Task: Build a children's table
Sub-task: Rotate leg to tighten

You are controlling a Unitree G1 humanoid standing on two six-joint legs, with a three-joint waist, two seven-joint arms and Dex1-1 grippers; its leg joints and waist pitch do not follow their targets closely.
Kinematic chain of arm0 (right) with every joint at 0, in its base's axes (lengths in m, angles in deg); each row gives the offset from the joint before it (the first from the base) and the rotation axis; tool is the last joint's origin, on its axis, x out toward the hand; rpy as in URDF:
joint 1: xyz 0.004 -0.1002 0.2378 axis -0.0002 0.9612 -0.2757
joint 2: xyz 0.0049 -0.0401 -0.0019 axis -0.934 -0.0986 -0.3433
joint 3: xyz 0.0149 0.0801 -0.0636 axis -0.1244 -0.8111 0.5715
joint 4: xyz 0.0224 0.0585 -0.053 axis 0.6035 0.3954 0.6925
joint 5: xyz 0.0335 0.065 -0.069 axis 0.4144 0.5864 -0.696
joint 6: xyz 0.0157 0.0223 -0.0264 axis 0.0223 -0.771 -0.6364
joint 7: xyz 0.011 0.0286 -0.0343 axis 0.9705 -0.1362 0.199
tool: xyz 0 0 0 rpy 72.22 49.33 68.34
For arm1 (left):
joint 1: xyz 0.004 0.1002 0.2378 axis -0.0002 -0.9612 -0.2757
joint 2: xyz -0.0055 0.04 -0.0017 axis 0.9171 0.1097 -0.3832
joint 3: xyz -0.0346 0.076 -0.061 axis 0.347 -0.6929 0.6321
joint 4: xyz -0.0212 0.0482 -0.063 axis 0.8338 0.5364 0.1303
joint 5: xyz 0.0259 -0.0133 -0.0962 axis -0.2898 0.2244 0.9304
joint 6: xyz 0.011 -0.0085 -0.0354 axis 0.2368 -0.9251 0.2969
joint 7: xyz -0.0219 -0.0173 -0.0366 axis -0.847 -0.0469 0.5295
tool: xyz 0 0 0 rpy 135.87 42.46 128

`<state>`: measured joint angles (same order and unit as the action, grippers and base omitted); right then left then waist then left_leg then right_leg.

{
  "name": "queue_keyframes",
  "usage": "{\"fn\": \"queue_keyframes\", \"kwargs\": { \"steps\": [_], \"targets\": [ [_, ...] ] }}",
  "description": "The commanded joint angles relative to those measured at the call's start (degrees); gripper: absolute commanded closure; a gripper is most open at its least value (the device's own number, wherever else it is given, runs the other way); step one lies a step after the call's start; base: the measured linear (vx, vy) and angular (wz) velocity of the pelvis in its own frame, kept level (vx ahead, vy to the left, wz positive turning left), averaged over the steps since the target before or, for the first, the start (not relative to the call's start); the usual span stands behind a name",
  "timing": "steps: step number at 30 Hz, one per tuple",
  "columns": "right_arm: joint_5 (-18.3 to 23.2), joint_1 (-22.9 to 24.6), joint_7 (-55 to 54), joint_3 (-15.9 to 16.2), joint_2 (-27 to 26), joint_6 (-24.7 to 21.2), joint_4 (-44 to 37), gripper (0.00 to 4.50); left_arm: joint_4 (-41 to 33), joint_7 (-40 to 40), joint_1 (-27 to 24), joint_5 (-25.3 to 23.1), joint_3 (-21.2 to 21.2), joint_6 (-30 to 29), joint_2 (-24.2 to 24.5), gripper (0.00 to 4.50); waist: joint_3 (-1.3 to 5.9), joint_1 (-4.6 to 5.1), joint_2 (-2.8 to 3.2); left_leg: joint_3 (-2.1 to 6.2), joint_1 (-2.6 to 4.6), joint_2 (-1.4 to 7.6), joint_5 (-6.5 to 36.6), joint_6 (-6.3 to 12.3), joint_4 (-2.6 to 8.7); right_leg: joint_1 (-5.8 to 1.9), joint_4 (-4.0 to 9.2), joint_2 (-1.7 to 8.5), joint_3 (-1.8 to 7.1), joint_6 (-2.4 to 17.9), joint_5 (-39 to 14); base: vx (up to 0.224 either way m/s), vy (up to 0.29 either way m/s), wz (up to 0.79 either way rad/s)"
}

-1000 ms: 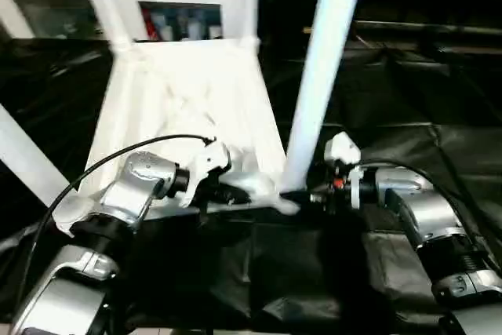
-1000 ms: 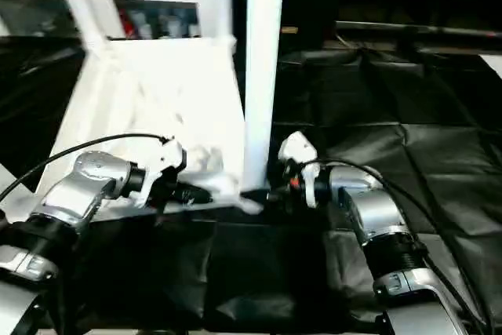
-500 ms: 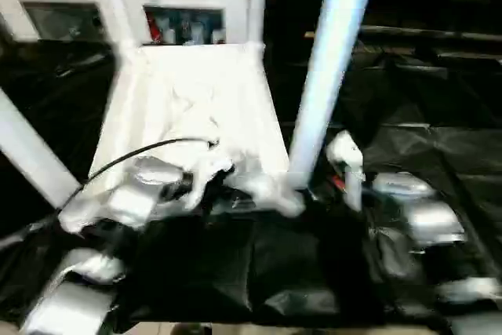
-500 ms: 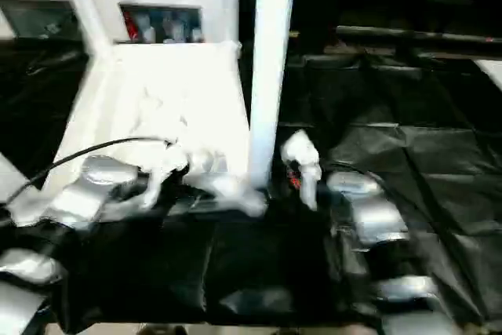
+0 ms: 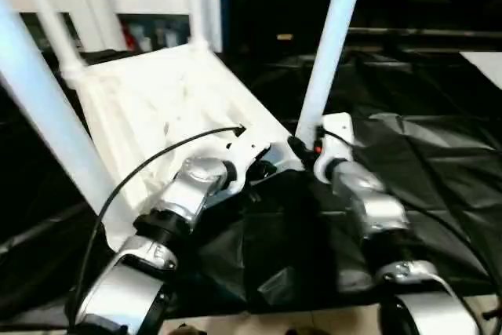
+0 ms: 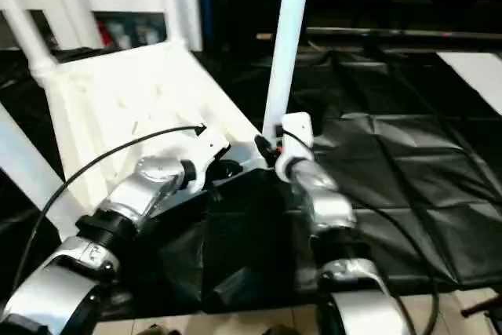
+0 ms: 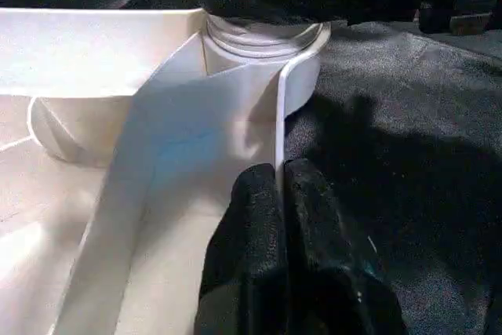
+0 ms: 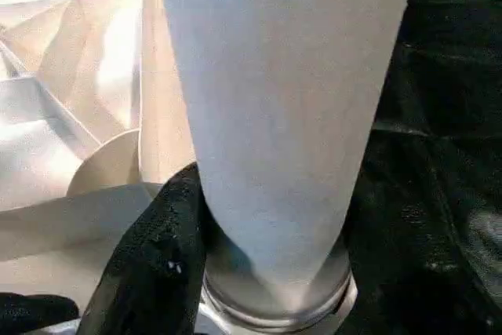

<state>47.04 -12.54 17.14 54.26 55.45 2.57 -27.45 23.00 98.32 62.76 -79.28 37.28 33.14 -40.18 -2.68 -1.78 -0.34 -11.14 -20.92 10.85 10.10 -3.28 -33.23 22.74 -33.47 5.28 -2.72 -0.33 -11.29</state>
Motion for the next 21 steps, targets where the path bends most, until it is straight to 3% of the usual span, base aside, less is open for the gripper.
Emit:
{"fn": "queue_keyframes", "kwargs": {
  "steps": [1, 3, 7, 13, 16, 17, 19, 21],
  "targets": [
    [0.7, 1.0, 7.5, 5.4, -2.5, -0.8, 3.2, 2.38, -1.2, 2.0, -0.2, 1.1, -1.7, 1.3, -1.7, 4.50, 2.80, -0.08, -0.02, 1.94, 0.83, 1.97, 25.2, -1.07, 5.14, -1.28, 5.30, 3.08, 1.40, 7.4, -25.5, 0.000, 0.000, 0.00],
    [1.2, 0.8, 8.7, 4.6, -1.7, 0.3, 3.2, 1.87, -1.9, 4.0, -0.5, 1.6, -1.8, 1.2, -1.0, 4.50, 2.90, -0.23, -0.17, 1.63, 0.66, 2.00, 23.2, -0.33, 5.16, -1.51, 5.07, 3.07, 1.56, 8.6, -21.7, 0.000, 0.000, 0.00],
    [3.6, 1.1, 18.2, 4.3, 2.1, -0.8, 0.2, 1.53, -3.1, 8.8, -1.5, 2.1, -1.6, 2.7, 2.1, 4.50, 3.07, -0.39, -0.23, 1.30, 0.44, 2.03, 20.4, 1.30, 4.90, -1.84, 4.82, 3.16, 1.74, 10.0, -19.4, 0.000, 0.000, 0.00],
    [6.0, 4.4, 36.4, 7.3, 11.2, -1.5, -8.0, 1.53, -8.0, 20.6, -4.2, 5.4, -2.3, 3.1, 7.0, 4.50, 3.53, -1.05, -0.25, 0.58, 0.56, 2.19, 15.2, 3.52, 4.21, -1.99, 3.96, 2.84, 1.82, 13.2, -11.4, 0.018, -0.009, 0.01],
    [7.1, 5.5, 42.9, 8.0, 14.6, -1.7, -10.3, 1.53, -10.3, 26.0, -5.2, 6.7, -3.1, 2.9, 9.0, 4.50, 3.95, -1.83, 0.11, 0.49, 0.33, 2.36, 9.2, 5.30, 3.77, -2.59, 2.76, 2.76, 1.57, 15.8, -2.8, 0.018, -0.009, 0.01],
    [7.6, 6.2, 47.3, 8.6, 17.3, -2.0, -11.5, 1.53, -11.5, 30.2, -5.8, 7.3, -3.8, 3.1, 10.7, 4.50, 3.84, -2.11, 0.31, 0.24, 0.42, 2.47, 7.7, 6.03, 3.63, -2.37, 2.54, 2.52, 1.46, 16.8, -0.4, 0.000, 0.000, 0.00],
    [7.7, 6.5, 48.9, 8.9, 18.4, -2.3, -12.0, 1.53, -12.0, 31.7, -6.0, 7.6, -4.1, 2.7, 11.5, 4.50, 3.93, -2.66, 0.47, 0.02, 0.68, 2.61, 7.5, 6.35, 3.45, -2.29, 2.21, 2.48, 1.33, 17.7, 0.6, 0.000, 0.000, 0.00],
    [7.4, 6.7, 51.8, 9.8, 20.6, -2.8, -12.7, 1.53, -13.3, 35.9, -6.4, 8.5, -5.0, 1.2, 13.4, 4.50, 3.93, -3.32, 0.92, -0.08, 1.07, 2.74, 8.5, 5.55, 3.48, -2.09, 2.26, 2.43, 1.28, 17.8, 0.0, 0.000, 0.000, 0.00]
  ]
}}
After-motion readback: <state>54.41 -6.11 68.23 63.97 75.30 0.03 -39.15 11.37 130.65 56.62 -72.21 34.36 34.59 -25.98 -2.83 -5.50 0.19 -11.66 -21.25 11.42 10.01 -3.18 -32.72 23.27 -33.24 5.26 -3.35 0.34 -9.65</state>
